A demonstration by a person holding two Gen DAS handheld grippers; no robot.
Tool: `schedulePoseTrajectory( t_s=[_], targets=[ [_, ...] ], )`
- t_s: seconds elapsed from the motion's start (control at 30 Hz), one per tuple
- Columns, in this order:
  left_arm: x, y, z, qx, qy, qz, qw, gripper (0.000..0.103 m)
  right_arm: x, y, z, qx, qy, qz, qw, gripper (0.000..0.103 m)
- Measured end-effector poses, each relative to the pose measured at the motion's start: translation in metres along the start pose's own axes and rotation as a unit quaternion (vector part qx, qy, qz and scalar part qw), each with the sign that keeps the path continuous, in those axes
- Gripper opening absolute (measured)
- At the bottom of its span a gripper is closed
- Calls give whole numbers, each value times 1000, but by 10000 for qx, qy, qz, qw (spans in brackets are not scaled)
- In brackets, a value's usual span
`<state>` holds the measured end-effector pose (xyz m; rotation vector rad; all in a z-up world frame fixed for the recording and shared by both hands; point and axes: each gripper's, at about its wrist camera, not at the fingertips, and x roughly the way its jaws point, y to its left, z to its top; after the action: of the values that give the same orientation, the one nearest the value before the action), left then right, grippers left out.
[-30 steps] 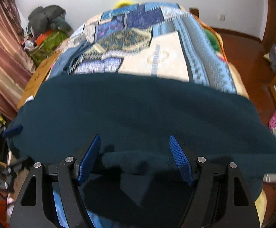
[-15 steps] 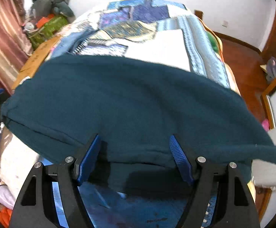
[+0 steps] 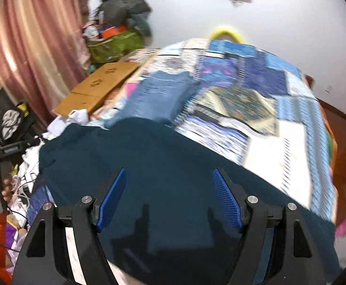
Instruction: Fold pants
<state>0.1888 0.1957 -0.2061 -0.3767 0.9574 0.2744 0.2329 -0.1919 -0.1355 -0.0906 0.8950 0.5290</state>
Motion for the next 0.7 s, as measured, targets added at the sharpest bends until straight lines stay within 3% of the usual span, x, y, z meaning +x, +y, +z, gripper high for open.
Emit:
schedulePoseTrajectory(
  t_s=[0.17,0.3,0.33,0.43,0.53,0.6,0.67,0.7],
  targets=[
    [30,30,-8,-411,361,-30,9985,94,42,28,32,-414,192,286,9985,72],
    [54,34,-15,-689,685,-522,9939,92,88,42,58,-648,538,466,9954,72],
    [57,33,-16,-722,674,-582,9934,88,96,46,62,-714,609,471,9945,72],
    [63,29,-14,-728,679,-536,9936,63,128,54,75,-872,830,477,9916,71],
    [60,22,-10,-542,458,-260,9971,44,158,55,83,-986,1044,420,9887,69],
    [56,20,-8,-394,317,-167,9986,39,172,55,83,-1071,1176,344,9867,69],
    [51,18,-9,-289,140,-104,9994,37,190,52,80,-1045,1388,297,9843,61],
    [50,18,-8,-237,94,-62,9997,36,198,51,79,-1017,1562,325,9819,52]
  ],
)
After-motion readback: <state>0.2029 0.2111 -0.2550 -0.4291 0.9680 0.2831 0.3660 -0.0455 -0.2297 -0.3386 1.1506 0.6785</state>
